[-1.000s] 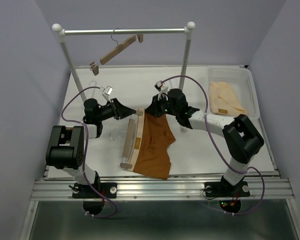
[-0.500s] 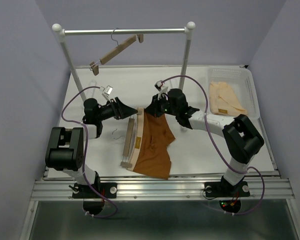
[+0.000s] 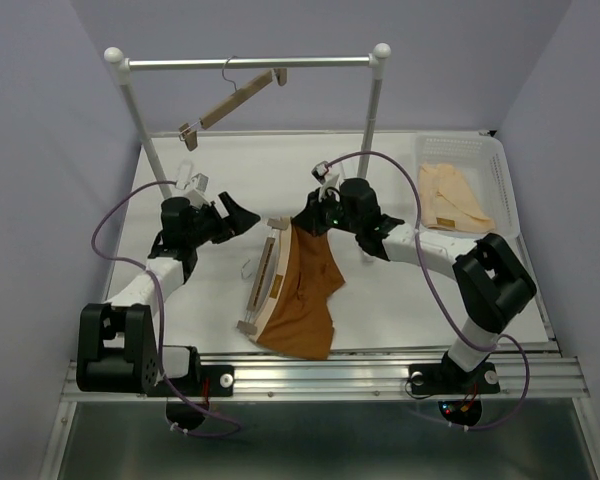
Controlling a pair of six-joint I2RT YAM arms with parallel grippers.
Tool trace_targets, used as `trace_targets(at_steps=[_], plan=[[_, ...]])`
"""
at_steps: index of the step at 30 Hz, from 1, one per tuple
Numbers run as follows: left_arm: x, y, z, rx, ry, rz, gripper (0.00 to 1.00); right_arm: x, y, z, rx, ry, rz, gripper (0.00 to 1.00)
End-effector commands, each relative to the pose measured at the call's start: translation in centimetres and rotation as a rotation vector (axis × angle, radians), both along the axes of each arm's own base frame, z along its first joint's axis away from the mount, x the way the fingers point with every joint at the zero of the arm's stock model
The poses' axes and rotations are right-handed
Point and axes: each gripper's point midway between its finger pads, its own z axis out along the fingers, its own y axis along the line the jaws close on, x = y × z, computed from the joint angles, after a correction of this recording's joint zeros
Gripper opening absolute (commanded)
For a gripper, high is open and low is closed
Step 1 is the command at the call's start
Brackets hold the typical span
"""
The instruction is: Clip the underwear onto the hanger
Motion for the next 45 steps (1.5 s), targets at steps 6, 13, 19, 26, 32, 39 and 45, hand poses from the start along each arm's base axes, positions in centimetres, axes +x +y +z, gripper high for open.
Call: trace_targets(at_steps=[6,13,19,26,32,39,45], plan=[[-2.6,4.0,-3.8,0.088,0.147,0.247,0.99,-0.6,-0.1,3.3,0.032,-0.099,0.056,0.01],[-5.6,3.9,-6.5,0.044,0.201,0.270,0.99,-1.3,-0.3,4.4,0.015,-0.168,0.105,0.01],[-7.4,4.3,-8.0,0.033,0.248,0.316,0.98,-1.8,-0.3,5.2,0.014,-0.216,0.137,0.01],[-8.7,3.4,-8.2,-0.017,0.258,0.281,0.98,-2.6,0.0,6.3,0.055,-0.256,0.183,0.01],[-10.0,2.2,-8.1,-0.095,0.277,0.238,0.96,-3.2,0.2,7.0,0.073,-0.286,0.197,0.01],[-11.4,2.0,-9.7,-0.212,0.402,0.315,0.86,-3.8,0.1,7.5,0.087,-0.298,0.195,0.01],[-10.8,2.7,-9.9,-0.246,0.427,0.394,0.78,-4.1,0.1,7.4,0.091,-0.298,0.208,0.01]])
